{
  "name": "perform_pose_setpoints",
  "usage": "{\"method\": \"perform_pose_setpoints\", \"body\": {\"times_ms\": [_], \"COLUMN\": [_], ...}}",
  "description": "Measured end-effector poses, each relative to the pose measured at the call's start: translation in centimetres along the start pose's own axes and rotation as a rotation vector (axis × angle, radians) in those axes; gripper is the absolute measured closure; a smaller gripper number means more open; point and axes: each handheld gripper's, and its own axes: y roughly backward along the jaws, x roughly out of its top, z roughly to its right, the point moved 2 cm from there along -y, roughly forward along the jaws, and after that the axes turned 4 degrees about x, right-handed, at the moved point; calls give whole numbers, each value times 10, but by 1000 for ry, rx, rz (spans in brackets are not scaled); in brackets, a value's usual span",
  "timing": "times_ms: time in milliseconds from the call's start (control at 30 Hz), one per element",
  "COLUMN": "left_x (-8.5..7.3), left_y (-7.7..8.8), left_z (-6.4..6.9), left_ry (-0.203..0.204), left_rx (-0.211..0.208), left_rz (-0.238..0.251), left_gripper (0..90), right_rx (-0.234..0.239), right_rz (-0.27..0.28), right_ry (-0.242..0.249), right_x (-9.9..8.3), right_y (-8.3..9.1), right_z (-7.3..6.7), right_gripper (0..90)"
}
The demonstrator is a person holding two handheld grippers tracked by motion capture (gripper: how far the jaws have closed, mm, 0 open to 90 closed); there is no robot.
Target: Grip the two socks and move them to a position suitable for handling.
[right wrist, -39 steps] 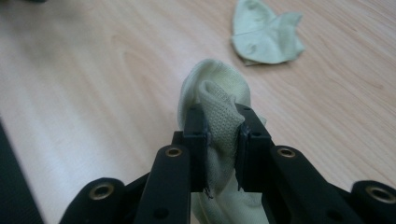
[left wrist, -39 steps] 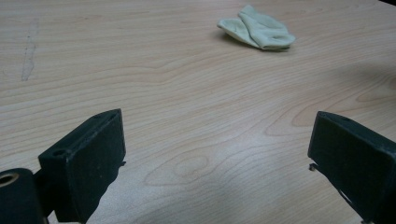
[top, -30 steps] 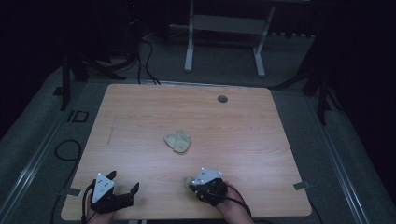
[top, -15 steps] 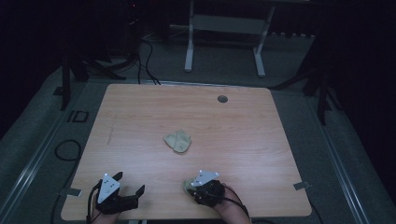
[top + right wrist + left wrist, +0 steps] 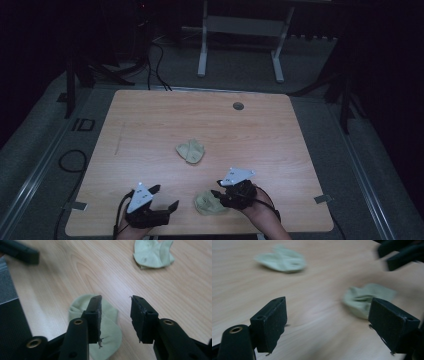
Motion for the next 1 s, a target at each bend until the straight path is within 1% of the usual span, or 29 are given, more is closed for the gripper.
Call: {"method": "perform_pose_setpoints", "body": {"times_ms": [33, 67, 100, 133, 167, 200, 233, 267, 333, 367, 400, 433, 500, 533, 567, 600, 633, 667, 700, 767, 800, 867, 900, 933, 967, 1000], "left_x": [1, 2, 2, 3, 4, 5, 7, 8, 10, 10, 10, 10, 8, 8, 7, 6, 5, 5, 5, 4, 4, 4, 4, 4, 3, 3], "left_y": [-6, -12, -18, -24, -29, -34, -38, -43, -52, -56, -59, -61, -64, -64, -64, -64, -64, -65, -65, -66, -67, -66, -66, -66, -66, -66], "left_z": [5, 9, 13, 16, 18, 19, 20, 20, 21, 22, 23, 23, 22, 21, 20, 19, 18, 17, 16, 17, 17, 18, 19, 19, 19, 20], "left_ry": [-4, -12, -30, -40, -39, -37, -36, -27, -22, -19, -21, -27, -20, -8, -7, -12, -5, -1, -3, -8, -13, -23, -21, -16, -19, -27], "left_rx": [-22, -45, -55, -64, -76, -82, -88, -92, -97, -104, -97, -99, -84, -90, -86, -72, -76, -86, -78, -78, -68, -66, -62, -66, -70, -67], "left_rz": [-18, -37, -58, -74, -81, -89, -95, -101, -132, -143, -161, -178, -201, -197, -196, -196, -193, -197, -201, -209, -212, -211, -214, -213, -213, -216], "left_gripper": [226, 238, 269, 339, 393, 393, 454, 454, 490, 491, 517, 526, 585, 585, 613, 702, 702, 746, 787, 879, 879, 885, 887, 887, 888, 888], "right_rx": [3, 19, 37, 50, 79, 79, 76, 76, 85, 91, 101, 104, 117, 117, 120, 97, 97, 98, 104, 91, 91, 89, 88, 89, 77, 74], "right_rz": [-7, -12, -17, -24, -49, -49, -84, -84, -107, -115, -128, -136, -137, -137, -137, -131, -131, -128, -126, -122, -122, -127, -127, -120, -107, -88], "right_ry": [-3, -19, -26, -22, 7, 7, 32, 32, 36, 32, 33, 42, 30, 30, 30, 27, 27, 29, 27, 38, 38, 42, 46, 41, 43, 35], "right_x": [-3, -5, -8, -10, -13, -13, -17, -17, -20, -21, -22, -25, -25, -25, -26, -26, -26, -26, -27, -27, -27, -26, -26, -25, -23, -22], "right_y": [-4, -7, -11, -14, -23, -23, -32, -32, -38, -40, -43, -45, -45, -45, -45, -45, -45, -45, -45, -45, -45, -44, -42, -41, -35, -31], "right_z": [2, 2, 2, -1, -9, -9, -12, -12, -13, -12, -12, -11, -9, -9, -9, -8, -8, -8, -9, -10, -10, -11, -11, -12, -11, -10], "right_gripper": [621, 621, 621, 621, 623, 623, 627, 627, 627, 627, 626, 621, 623, 623, 643, 733, 733, 770, 802, 865, 865, 878, 880, 881, 882, 881]}}
